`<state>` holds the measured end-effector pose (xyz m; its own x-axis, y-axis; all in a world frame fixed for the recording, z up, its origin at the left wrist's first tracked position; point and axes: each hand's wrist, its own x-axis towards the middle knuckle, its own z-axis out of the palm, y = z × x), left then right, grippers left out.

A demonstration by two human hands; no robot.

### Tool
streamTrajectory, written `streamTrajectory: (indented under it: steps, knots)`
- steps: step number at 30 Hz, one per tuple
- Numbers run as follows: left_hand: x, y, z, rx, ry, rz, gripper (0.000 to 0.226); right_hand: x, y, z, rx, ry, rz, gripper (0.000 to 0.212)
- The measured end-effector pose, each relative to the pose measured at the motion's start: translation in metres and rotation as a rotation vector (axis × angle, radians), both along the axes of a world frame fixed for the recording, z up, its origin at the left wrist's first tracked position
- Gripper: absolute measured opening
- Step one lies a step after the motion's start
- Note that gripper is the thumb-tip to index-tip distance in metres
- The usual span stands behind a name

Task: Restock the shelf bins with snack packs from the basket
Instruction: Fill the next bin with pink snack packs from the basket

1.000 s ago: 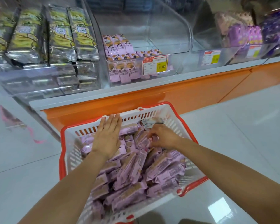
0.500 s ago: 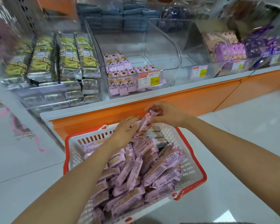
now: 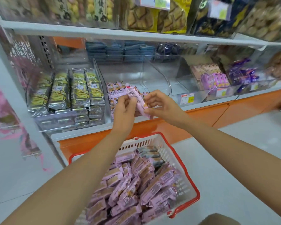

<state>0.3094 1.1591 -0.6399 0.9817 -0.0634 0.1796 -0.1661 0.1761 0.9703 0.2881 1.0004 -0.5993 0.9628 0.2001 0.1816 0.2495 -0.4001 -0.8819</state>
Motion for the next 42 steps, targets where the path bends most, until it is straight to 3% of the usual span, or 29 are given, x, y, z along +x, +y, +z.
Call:
streamTrajectory:
  steps: [2,5,7,9,12,20,27,34,38,42]
  knots:
    - [0.004,0.006,0.005,0.173,-0.113,0.089,0.023,0.009,0.001,0.009,-0.021,-0.019,-0.008,0.032]
    - [0.011,0.029,0.004,0.739,-0.528,0.43,0.027,0.029,0.001,0.018,-0.065,-0.063,-0.101,0.027]
    - [0.02,0.049,-0.001,1.046,-0.727,0.534,0.029,0.045,0.003,0.025,-0.086,-0.072,-0.185,0.025]
    - [0.026,0.064,-0.011,1.318,-0.737,0.483,0.038,0.063,0.009,0.031,-0.108,-0.07,-0.243,0.024]
    - [0.026,0.074,-0.026,1.528,-0.737,0.404,0.051,0.094,0.018,0.029,-0.206,-0.065,-0.315,0.021]
    - [0.035,0.083,-0.039,1.603,-0.893,0.463,0.051,0.168,0.034,0.001,-0.596,-0.095,-0.426,0.019]
    - [0.046,0.087,-0.048,1.545,-0.963,0.51,0.056,0.212,0.038,-0.022,-0.747,-0.01,-0.467,0.009]
    - [0.048,0.083,-0.05,1.578,-0.953,0.529,0.047,0.226,0.043,-0.037,-0.724,0.155,-0.376,0.013]
    - [0.047,0.083,-0.05,1.593,-0.946,0.51,0.049,0.22,0.037,-0.027,-0.732,0.217,-0.282,0.026]
    - [0.044,0.084,-0.048,1.596,-0.914,0.485,0.049,0.203,0.036,-0.014,-0.703,0.142,-0.242,0.026]
